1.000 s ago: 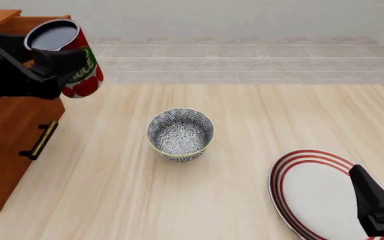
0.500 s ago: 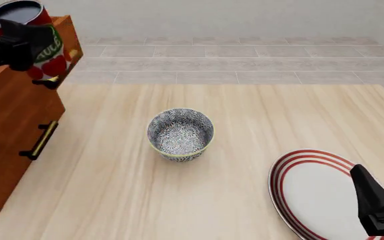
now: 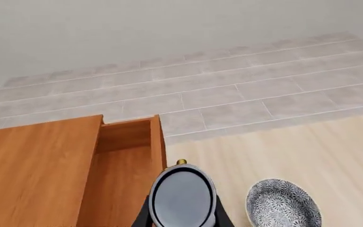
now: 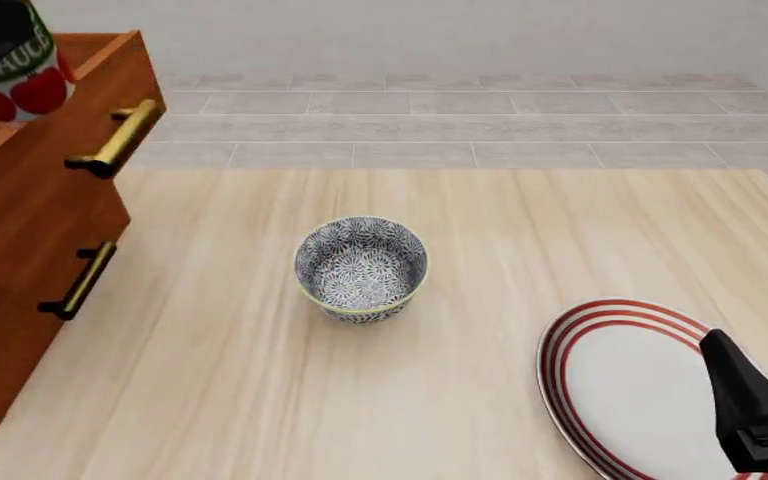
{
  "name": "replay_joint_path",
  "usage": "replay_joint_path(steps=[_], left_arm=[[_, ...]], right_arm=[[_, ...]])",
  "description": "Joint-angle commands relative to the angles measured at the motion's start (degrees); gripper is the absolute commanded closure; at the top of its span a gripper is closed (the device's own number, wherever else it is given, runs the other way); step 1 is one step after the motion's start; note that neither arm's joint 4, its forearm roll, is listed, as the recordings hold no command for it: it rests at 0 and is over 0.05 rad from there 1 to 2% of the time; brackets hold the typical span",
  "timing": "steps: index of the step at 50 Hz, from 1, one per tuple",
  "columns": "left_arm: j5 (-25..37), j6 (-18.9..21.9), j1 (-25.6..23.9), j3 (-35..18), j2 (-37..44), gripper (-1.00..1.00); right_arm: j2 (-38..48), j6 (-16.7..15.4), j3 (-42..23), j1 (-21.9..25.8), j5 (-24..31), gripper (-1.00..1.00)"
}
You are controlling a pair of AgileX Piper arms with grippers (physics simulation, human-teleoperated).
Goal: Put the ketchup in the top drawer of the cabinet.
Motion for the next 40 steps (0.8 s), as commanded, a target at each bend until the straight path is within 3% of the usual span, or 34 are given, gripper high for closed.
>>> replay_joint_path(steps=[1,12,21,40], left_arm=[[1.4,2.3,2.6,-2.0,0.4,1.00],[2.6,3.4,3.1,-1.2,-1.6,1.00],[2.8,1.9,6.9,-4.2,0.7,1.00],[-1.8,2.0,9.8,1.8,3.7,1.00]], right_arm=[[0.0,-0.1,0.0,0.0,0.1,-1.00],[0.0,-0.2,0.0,0.3,0.5,-1.00],[0.0,-0.2,0.0,0.2,0.4,-1.00],[0.0,-0.4,0.0,0.4,0.7,-1.00]])
